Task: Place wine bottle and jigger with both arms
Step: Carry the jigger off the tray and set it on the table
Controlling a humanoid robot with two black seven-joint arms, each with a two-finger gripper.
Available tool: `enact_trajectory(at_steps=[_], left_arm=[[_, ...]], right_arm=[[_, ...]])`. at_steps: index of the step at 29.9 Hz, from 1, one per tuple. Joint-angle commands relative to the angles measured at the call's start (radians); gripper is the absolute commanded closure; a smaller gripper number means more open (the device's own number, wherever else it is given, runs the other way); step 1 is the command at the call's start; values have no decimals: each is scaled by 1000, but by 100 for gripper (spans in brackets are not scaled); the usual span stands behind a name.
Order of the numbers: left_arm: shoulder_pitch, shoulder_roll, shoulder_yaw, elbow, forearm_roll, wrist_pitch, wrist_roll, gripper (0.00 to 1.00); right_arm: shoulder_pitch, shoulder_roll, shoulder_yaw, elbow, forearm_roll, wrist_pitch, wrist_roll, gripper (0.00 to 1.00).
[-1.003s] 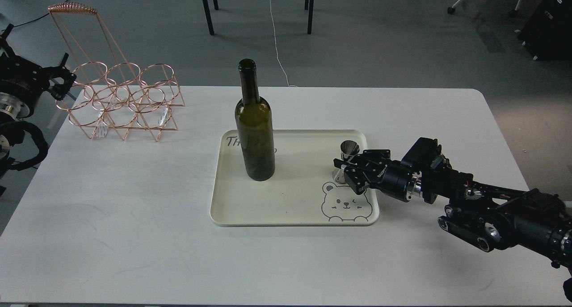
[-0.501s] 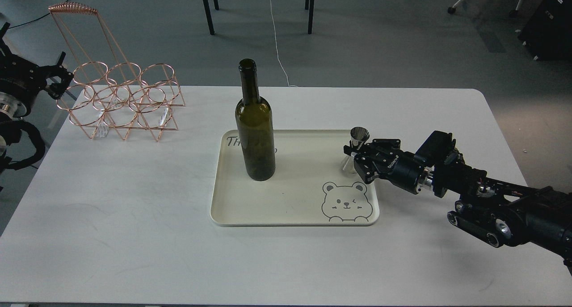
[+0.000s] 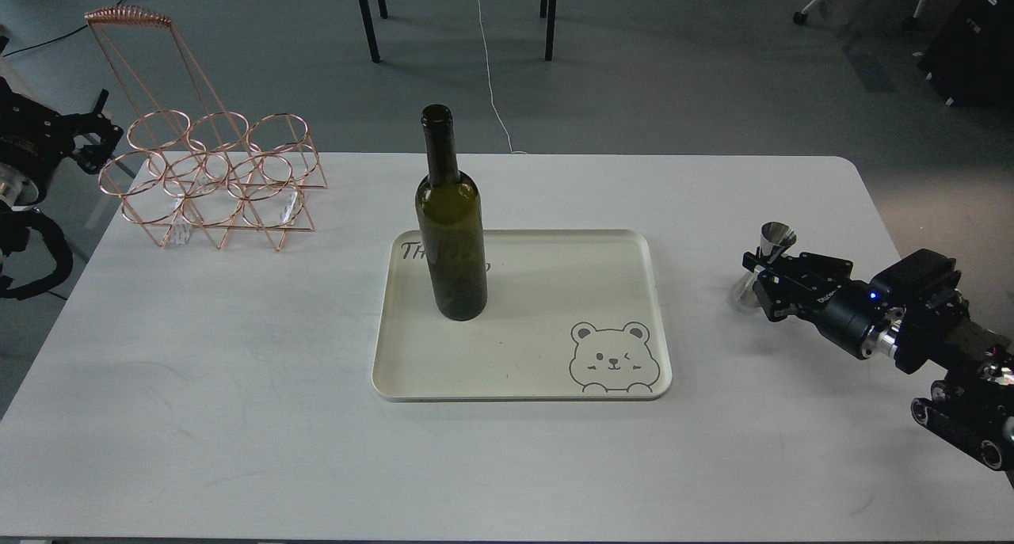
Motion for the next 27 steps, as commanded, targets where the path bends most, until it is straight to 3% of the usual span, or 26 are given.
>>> enact_trajectory(at_steps=[1, 10, 15, 23, 27], left_arm=[[-5, -3, 0, -7, 0, 4, 1, 1], [-5, 3, -2, -40, 0, 3, -1, 1], [-5, 3, -2, -40, 0, 3, -1, 1], [-5, 5, -3, -41, 0, -3, -1, 1], [-5, 7, -3, -41, 0, -5, 1, 1]], right_arm=[[-26, -2, 0, -21, 21, 0, 0, 99], [-26, -3, -1, -16, 26, 0, 0, 84], [-26, -6, 2, -9, 29, 0, 0, 58], [-37, -70, 2, 68, 47, 0, 0, 36], [-52, -161, 5, 177, 50, 0, 0, 16]])
